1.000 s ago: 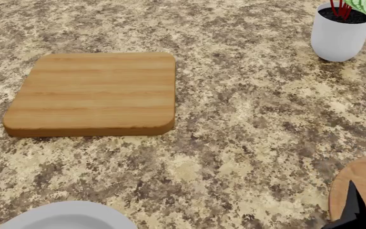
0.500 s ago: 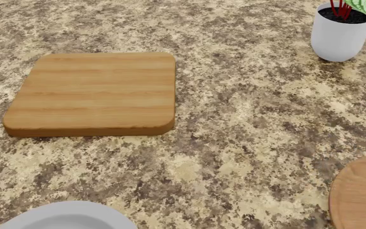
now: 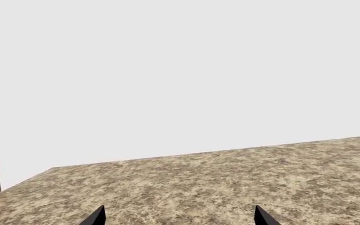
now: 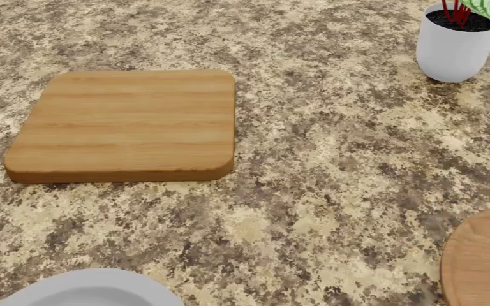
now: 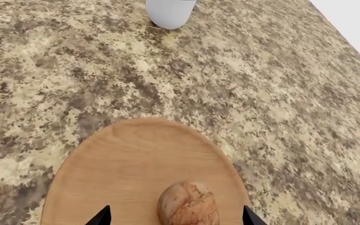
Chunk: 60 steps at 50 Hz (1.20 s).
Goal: Place all breads on the cutting board.
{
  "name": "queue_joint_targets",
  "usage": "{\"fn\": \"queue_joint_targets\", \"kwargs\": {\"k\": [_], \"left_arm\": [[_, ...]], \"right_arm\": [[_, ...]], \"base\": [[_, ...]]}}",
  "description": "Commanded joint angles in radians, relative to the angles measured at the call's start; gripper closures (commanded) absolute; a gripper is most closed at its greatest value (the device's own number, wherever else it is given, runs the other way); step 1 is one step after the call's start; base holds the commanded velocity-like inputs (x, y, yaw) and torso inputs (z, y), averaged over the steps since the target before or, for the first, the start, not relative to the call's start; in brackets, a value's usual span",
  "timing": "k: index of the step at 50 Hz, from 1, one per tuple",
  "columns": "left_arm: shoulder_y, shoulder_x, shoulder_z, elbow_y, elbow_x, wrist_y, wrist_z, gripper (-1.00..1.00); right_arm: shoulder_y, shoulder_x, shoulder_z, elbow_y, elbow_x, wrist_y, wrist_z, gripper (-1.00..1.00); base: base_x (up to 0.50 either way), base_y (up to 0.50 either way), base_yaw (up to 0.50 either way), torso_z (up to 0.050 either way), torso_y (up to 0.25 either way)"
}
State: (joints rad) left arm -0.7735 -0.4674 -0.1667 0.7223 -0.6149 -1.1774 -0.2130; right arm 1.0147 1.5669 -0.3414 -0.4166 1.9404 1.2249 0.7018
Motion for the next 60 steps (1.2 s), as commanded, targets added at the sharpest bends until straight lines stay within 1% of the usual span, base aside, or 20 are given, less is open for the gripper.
{"fn": "queue_joint_targets", "kwargs": {"k": [1,4,7,13,17,24,40,41,47,60], "left_arm": [[0.001,-0.006,-0.001,0.007,-0.006,-0.003,-0.005,-1.0],[0.0,-0.01,0.0,0.008,-0.005,-0.005,-0.009,-1.0],[-0.002,-0.01,0.008,0.006,-0.003,-0.005,-0.012,-1.0],[-0.008,-0.011,0.021,0.0,0.002,0.001,-0.014,-1.0],[-0.004,-0.013,0.035,-0.011,0.012,0.02,-0.012,-1.0],[-0.001,-0.02,0.026,-0.003,0.005,0.011,-0.016,-1.0],[0.008,-0.022,0.03,0.004,0.001,0.014,-0.025,-1.0],[0.004,-0.021,0.019,0.021,-0.012,-0.01,-0.031,-1.0],[-0.003,-0.02,0.024,0.018,-0.015,-0.013,-0.036,-1.0],[0.001,-0.025,0.053,-0.018,0.008,0.033,-0.028,-1.0]], "right_arm": [[-0.08,0.003,-0.055,0.046,-0.132,-0.096,-0.102,-1.0],[-0.1,-0.007,-0.071,0.057,-0.164,-0.115,-0.116,-1.0],[-0.096,-0.048,-0.073,0.089,-0.195,-0.096,-0.115,-1.0],[-0.117,-0.06,-0.085,0.115,-0.232,-0.114,-0.133,-1.0],[-0.119,-0.09,-0.092,0.141,-0.262,-0.107,-0.142,-1.0],[-0.126,-0.127,-0.103,0.175,-0.293,-0.108,-0.143,-1.0],[-0.214,-0.121,-0.138,0.226,-0.354,-0.186,-0.193,-1.0],[-0.228,-0.116,-0.144,0.227,-0.359,-0.197,-0.201,-1.0],[-0.244,-0.121,-0.154,0.253,-0.379,-0.206,-0.219,-1.0],[-0.306,-0.134,-0.186,0.286,-0.411,-0.247,-0.246,-1.0]], "base": [[0.0,0.0,0.0,0.0,0.0],[0.0,0.0,0.0,0.0,0.0],[0.0,0.0,0.0,0.0,0.0],[0.0,0.0,0.0,0.0,0.0],[0.0,0.0,0.0,0.0,0.0],[0.0,0.0,0.0,0.0,0.0],[0.0,0.0,0.0,0.0,0.0],[0.0,0.0,0.0,0.0,0.0],[0.0,0.0,0.0,0.0,0.0],[0.0,0.0,0.0,0.0,0.0]]}}
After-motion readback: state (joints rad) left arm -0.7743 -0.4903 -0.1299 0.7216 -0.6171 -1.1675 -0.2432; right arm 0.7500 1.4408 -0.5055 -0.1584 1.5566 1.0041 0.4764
